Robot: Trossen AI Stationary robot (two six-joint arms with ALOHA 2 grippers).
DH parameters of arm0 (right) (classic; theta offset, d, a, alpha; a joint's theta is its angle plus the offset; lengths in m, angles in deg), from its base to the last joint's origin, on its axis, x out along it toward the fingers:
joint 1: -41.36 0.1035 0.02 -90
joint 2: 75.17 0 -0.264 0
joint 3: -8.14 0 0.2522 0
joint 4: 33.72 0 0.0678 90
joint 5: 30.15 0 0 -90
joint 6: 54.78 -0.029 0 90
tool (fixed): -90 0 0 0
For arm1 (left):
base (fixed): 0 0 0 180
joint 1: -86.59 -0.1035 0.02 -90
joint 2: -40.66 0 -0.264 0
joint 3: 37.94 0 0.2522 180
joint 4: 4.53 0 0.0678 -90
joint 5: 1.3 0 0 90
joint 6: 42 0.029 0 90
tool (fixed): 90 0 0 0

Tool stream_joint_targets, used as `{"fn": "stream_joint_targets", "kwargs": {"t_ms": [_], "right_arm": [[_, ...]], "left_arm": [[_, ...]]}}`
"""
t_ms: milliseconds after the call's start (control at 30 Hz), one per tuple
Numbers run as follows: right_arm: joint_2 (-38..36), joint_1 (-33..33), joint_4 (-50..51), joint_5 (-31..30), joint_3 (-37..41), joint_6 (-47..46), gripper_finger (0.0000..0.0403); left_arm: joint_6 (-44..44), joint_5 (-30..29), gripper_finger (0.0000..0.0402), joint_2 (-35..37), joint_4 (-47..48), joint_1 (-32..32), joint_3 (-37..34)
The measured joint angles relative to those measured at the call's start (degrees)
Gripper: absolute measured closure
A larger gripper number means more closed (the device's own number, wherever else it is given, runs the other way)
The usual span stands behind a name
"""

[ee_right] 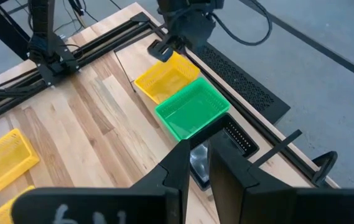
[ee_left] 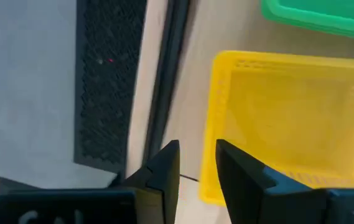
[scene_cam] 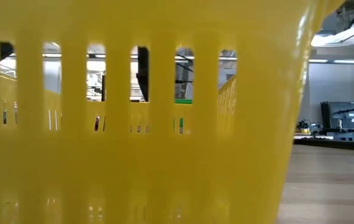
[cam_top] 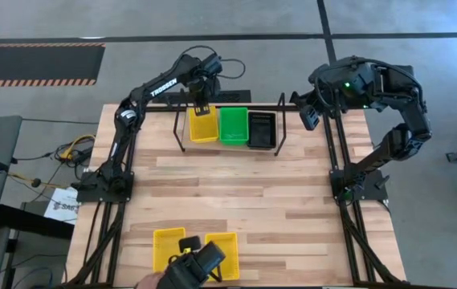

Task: Stack baskets on shelf by color
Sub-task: Stack the left yellow basket on top of the other yellow basket on the shelf

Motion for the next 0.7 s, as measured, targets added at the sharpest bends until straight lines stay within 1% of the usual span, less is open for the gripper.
{"fn": "stream_joint_targets", "kwargs": {"t_ms": [100,267,333,433,633,700], "right_arm": [[0.0,0.0,0.0,0.0,0.0,0.3,0.0326],[0.0,0.0,0.0,0.0,0.0,0.9,0.0326],[0.0,0.0,0.0,0.0,0.0,1.0,0.0326],[0.0,0.0,0.0,0.0,0.0,1.0,0.0326],[0.0,0.0,0.0,0.0,0.0,1.0,0.0326],[0.0,0.0,0.0,0.0,0.0,1.0,0.0326]], "left_arm": [[1.3,-1.7,0.0318,-0.2,-0.4,0.0,-0.1],[2.0,-8.0,0.0346,-0.2,-4.8,0.8,-0.1],[2.2,-8.0,0.0365,-0.2,-6.6,1.0,-0.1],[1.9,-6.5,0.0394,-0.2,-6.6,1.5,-0.1],[1.0,-7.1,0.0401,-0.2,-7.5,2.4,-0.1],[0.5,-7.0,0.0401,-0.2,-7.9,2.3,-1.1]]}}
